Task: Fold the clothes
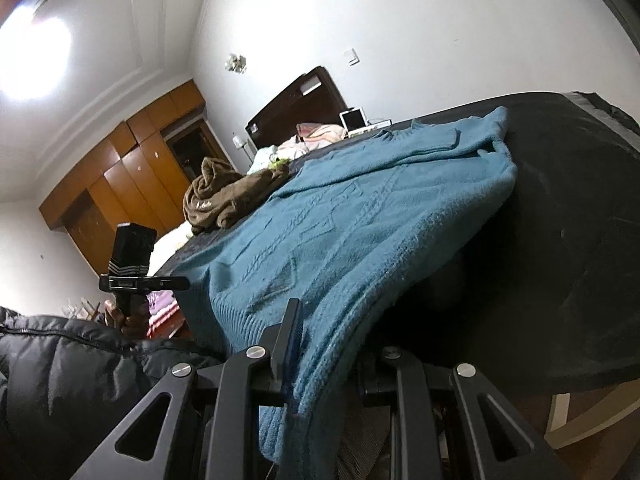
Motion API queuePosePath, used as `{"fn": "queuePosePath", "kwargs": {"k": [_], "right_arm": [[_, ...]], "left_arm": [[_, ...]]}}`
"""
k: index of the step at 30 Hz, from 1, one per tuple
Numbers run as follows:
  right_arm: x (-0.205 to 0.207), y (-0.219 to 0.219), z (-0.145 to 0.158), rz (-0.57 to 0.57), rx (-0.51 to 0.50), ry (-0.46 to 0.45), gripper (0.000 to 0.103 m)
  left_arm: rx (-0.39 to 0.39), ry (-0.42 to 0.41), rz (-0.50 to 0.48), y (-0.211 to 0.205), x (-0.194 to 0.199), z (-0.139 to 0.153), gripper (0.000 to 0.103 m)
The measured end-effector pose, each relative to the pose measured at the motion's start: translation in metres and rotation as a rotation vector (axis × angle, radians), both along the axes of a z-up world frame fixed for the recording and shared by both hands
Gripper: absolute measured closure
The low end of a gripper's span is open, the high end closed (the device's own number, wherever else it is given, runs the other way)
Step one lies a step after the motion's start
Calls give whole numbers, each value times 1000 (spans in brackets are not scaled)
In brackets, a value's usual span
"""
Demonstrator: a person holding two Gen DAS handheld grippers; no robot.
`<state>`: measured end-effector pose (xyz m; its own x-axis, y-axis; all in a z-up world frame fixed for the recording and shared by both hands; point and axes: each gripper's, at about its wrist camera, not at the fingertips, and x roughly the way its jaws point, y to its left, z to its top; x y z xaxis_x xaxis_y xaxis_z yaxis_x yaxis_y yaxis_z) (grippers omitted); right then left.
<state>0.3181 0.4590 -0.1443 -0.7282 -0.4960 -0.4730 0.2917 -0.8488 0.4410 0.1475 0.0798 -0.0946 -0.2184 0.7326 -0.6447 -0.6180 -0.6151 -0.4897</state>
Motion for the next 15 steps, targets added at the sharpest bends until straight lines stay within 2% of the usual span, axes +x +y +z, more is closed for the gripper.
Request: {"fn": "queuePosePath", "kwargs": {"k": [6,10,11,12,14,15], "right_arm": [[4,-3,-6,54,30,-38,79],[9,-4,-8,46,72,-55,79],[9,-5,-8,44,84,-56,79],[10,-7,-7,41,102,-54,79],[12,-11,-2,44,123,-31,80],[13,-13,2,42,131,-12,80]], "left_arm": [[33,28,-106,4,19,5,32],[33,35,-123,8,21,7,32],[32,33,-120,8,21,7,35],[30,36,-111,8,20,9,40],[25,44,-83,8,16,13,72],[27,47,-65,7,14,15,78]]}}
